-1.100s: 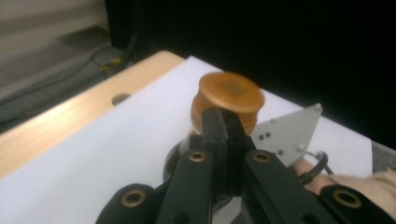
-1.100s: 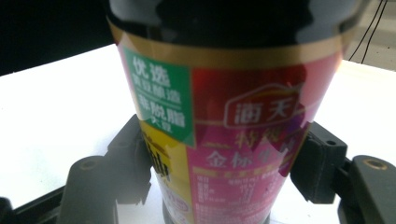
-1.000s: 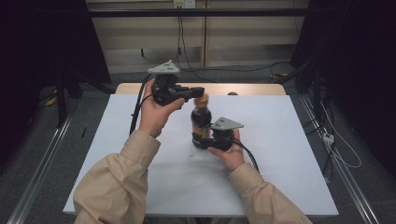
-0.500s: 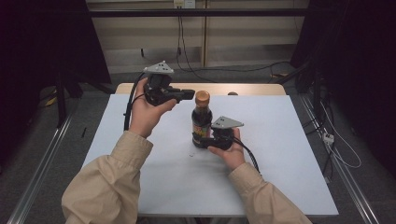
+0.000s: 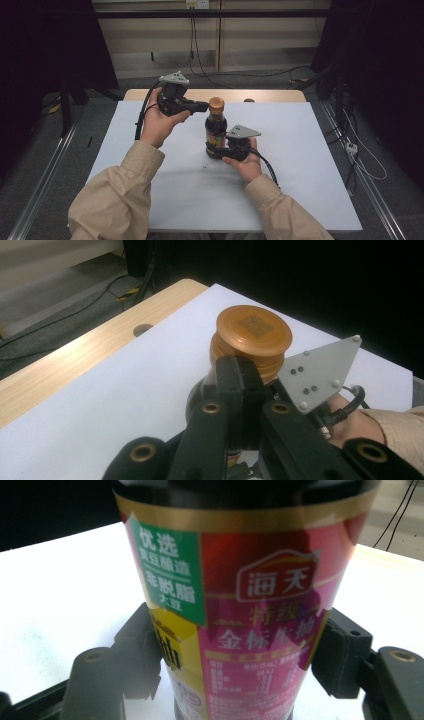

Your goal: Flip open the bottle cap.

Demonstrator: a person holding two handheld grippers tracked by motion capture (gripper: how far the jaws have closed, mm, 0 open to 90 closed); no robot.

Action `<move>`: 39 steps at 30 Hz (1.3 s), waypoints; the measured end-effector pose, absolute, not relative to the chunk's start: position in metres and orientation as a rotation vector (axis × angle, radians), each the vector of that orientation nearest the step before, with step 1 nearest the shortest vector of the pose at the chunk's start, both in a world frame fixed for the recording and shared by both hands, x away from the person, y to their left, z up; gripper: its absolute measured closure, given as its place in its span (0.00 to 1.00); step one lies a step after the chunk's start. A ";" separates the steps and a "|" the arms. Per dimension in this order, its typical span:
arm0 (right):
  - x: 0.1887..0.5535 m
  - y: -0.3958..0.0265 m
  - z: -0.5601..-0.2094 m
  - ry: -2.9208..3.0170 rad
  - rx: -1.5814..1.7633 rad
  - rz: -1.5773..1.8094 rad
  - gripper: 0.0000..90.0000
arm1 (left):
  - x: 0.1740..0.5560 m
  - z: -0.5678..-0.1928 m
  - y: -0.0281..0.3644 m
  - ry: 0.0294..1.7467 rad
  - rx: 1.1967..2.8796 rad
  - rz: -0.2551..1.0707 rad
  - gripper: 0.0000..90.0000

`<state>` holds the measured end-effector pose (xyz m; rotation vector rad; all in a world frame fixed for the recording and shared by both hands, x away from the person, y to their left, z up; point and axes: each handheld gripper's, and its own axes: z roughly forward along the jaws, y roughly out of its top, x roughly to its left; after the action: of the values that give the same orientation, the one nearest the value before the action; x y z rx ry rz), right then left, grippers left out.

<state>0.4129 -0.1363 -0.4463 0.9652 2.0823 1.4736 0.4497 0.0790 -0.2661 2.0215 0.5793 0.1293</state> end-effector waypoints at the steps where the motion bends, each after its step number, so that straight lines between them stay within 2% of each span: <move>1: 0.413 -0.136 -0.447 2.082 0.962 1.477 0.35 | 0.450 -0.266 0.079 0.577 2.013 0.120 1.00; 16: 0.413 -0.138 -0.448 2.069 0.991 1.492 0.35 | 0.451 -0.268 0.073 0.622 1.967 0.089 1.00; 18: 0.413 -0.138 -0.448 2.072 1.002 1.492 0.35 | 0.451 -0.255 0.080 0.585 1.741 0.010 1.00; 19: 0.412 -0.136 -0.448 2.077 0.981 1.474 0.35 | 0.447 -0.240 0.077 0.561 1.735 0.051 1.00; 21: 0.409 -0.128 -0.447 2.063 0.948 1.440 0.35 | 0.443 -0.216 0.063 0.547 1.843 0.178 1.00; 23: 0.410 -0.125 -0.444 2.079 0.937 1.408 0.35 | 0.441 -0.203 0.057 0.545 1.902 0.209 1.00; 27: 0.412 -0.136 -0.445 2.092 0.995 1.454 0.35 | 0.438 -0.211 0.064 0.558 1.956 0.199 1.00; 39: 0.412 -0.134 -0.446 2.092 0.986 1.454 0.34 | 0.441 -0.244 0.086 0.596 2.003 0.147 1.00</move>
<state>0.4125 -0.1340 -0.4456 0.9856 2.0915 1.4543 0.4408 0.0863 -0.2444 2.0032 0.5964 0.1473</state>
